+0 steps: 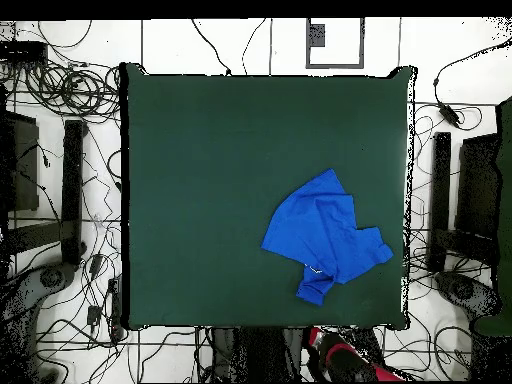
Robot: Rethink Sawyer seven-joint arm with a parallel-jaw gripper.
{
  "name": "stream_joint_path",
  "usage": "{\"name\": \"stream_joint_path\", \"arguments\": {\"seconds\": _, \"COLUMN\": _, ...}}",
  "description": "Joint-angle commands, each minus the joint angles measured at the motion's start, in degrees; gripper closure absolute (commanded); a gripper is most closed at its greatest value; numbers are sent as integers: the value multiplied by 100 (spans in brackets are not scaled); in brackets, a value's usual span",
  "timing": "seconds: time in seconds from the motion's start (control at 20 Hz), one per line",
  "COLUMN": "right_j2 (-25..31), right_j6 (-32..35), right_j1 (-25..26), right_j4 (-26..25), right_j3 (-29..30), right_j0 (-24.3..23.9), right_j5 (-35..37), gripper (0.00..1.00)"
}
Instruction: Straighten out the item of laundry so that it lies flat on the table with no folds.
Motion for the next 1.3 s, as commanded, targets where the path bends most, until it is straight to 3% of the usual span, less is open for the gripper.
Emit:
{"name": "stream_joint_path", "arguments": {"seconds": 0.05, "right_j2": 609, "right_j6": 598, "right_j1": -191, "right_j4": 17, "right_j3": -626, "right_j0": 276, "right_j5": 16, "gripper": 0}}
{"name": "stream_joint_path", "arguments": {"seconds": 0.25, "right_j2": 638, "right_j6": 562, "right_j1": -388, "right_j4": 27, "right_j3": -515, "right_j0": 264, "right_j5": 188, "gripper": 0}}
{"name": "stream_joint_path", "arguments": {"seconds": 0.75, "right_j2": 748, "right_j6": 486, "right_j1": -1593, "right_j4": 207, "right_j3": 196, "right_j0": 306, "right_j5": 963, "gripper": 0}}
{"name": "stream_joint_path", "arguments": {"seconds": 1.3, "right_j2": 800, "right_j6": 589, "right_j1": -1895, "right_j4": 263, "right_j3": 359, "right_j0": 425, "right_j5": 1135, "gripper": 0}}
